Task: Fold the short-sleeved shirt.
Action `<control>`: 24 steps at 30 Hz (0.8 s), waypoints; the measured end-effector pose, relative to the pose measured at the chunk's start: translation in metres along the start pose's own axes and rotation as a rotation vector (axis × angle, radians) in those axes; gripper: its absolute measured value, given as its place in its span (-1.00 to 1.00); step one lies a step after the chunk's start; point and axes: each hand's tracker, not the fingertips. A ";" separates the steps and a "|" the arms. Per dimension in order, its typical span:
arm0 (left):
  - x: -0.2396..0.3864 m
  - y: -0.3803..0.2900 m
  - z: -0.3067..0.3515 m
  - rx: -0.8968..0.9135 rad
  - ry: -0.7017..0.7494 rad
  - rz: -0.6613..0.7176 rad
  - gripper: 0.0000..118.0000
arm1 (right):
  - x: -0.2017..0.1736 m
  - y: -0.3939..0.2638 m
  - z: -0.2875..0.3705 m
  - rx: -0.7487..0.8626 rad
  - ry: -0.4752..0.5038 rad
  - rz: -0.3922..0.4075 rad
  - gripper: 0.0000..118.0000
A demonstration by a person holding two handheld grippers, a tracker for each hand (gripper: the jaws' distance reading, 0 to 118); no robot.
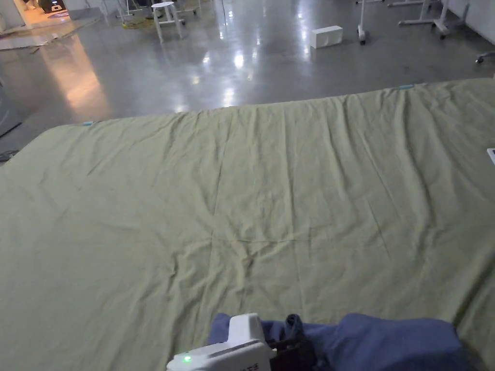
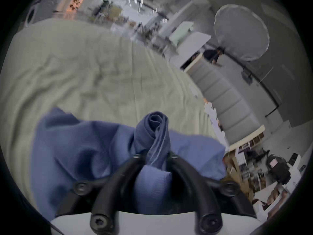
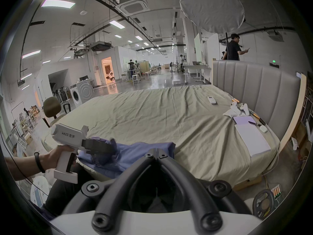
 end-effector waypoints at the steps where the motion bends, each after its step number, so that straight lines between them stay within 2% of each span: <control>1: 0.003 0.000 -0.004 -0.033 0.028 -0.003 0.10 | 0.001 -0.001 0.000 -0.017 -0.001 -0.011 -1.00; 3: 0.008 0.005 0.013 0.056 -0.002 -0.035 0.32 | 0.003 -0.006 0.004 -0.023 -0.023 -0.005 -1.00; 5: 0.013 0.015 0.042 0.190 0.030 -0.021 0.60 | 0.007 -0.011 0.007 -0.025 -0.029 -0.019 -1.00; 7: 0.007 0.021 0.071 0.343 -0.003 0.052 0.61 | 0.012 -0.016 0.008 -0.028 -0.018 -0.064 -1.00; 8: 0.002 0.024 0.080 0.385 -0.029 0.129 0.59 | 0.014 -0.018 0.007 -0.031 -0.014 -0.080 -1.00; 10: -0.007 0.026 0.084 0.396 -0.057 0.253 0.44 | 0.013 -0.019 0.006 -0.031 -0.017 -0.090 -1.00; 12: -0.012 0.022 0.068 0.311 -0.058 0.245 -0.16 | 0.012 -0.019 0.006 -0.030 -0.018 -0.097 -1.00; 13: -0.010 0.017 0.055 0.268 -0.018 0.207 -0.57 | 0.012 -0.020 0.006 -0.027 -0.016 -0.099 -1.00; 14: -0.007 0.010 0.039 0.210 0.031 0.175 -0.84 | 0.010 -0.019 0.008 -0.024 -0.013 -0.098 -1.00; 17: -0.005 -0.010 -0.004 0.064 -0.022 0.165 -0.88 | 0.004 -0.016 0.012 -0.015 -0.013 -0.075 -1.00; 19: 0.003 -0.024 -0.030 -0.040 0.060 0.144 -0.90 | 0.004 -0.015 0.013 -0.017 -0.010 -0.063 -1.00; 21: 0.006 -0.021 -0.026 0.045 0.051 0.092 -0.89 | 0.002 -0.012 0.013 -0.025 -0.013 -0.049 -1.00; 22: 0.008 -0.014 -0.022 0.019 0.052 0.108 -0.89 | 0.001 -0.011 0.013 -0.028 -0.015 -0.041 -1.00; 23: 0.006 -0.011 -0.014 0.019 0.033 0.122 -0.83 | 0.001 -0.011 0.012 -0.031 -0.014 -0.040 -1.00; 24: 0.003 -0.009 -0.002 0.072 -0.008 0.113 -0.61 | 0.002 -0.011 0.011 -0.034 -0.007 -0.040 -1.00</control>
